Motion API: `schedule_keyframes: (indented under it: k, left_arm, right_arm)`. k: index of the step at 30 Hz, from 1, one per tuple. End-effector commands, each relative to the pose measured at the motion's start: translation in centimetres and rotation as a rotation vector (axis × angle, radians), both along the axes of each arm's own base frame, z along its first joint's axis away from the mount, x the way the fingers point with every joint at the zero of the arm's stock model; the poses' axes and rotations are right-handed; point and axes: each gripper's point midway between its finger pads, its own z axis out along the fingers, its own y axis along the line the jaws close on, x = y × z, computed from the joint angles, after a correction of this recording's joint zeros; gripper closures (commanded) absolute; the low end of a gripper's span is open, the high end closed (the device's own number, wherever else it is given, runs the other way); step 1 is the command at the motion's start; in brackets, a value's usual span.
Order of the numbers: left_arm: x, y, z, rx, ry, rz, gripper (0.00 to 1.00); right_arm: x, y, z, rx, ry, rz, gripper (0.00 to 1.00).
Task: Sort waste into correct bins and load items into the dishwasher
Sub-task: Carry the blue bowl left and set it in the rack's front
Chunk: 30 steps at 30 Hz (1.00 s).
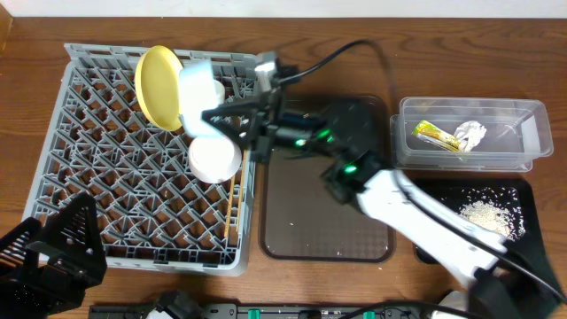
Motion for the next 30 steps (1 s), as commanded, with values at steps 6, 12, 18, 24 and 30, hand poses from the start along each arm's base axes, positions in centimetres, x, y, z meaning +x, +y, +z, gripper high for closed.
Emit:
schedule_keyframes:
  k: [6, 12, 18, 24, 30]
  left_arm:
    - [-0.1, 0.4, 0.1, 0.011, -0.009, 0.017, 0.07]
    - [-0.1, 0.4, 0.1, 0.011, -0.009, 0.017, 0.06]
    - [-0.1, 0.4, 0.1, 0.011, -0.009, 0.017, 0.06]
    - [-0.1, 0.4, 0.1, 0.011, -0.009, 0.017, 0.07]
    - [-0.1, 0.4, 0.1, 0.011, -0.009, 0.017, 0.06]
  right_arm:
    - [-2.5, 6.5, -7.4, 0.036, 0.328, 0.162, 0.99]
    - [-4.0, 8.3, -11.4, 0.08, 0.414, 0.255, 0.99]
    - [-6.0, 9.7, -14.6, 0.041, 0.453, 0.312, 0.99]
    - [-6.5, 10.6, -16.3, -0.004, 0.478, 0.306, 0.99]
    - [-6.8, 11.2, -17.9, -0.066, 0.51, 0.298, 0.99]
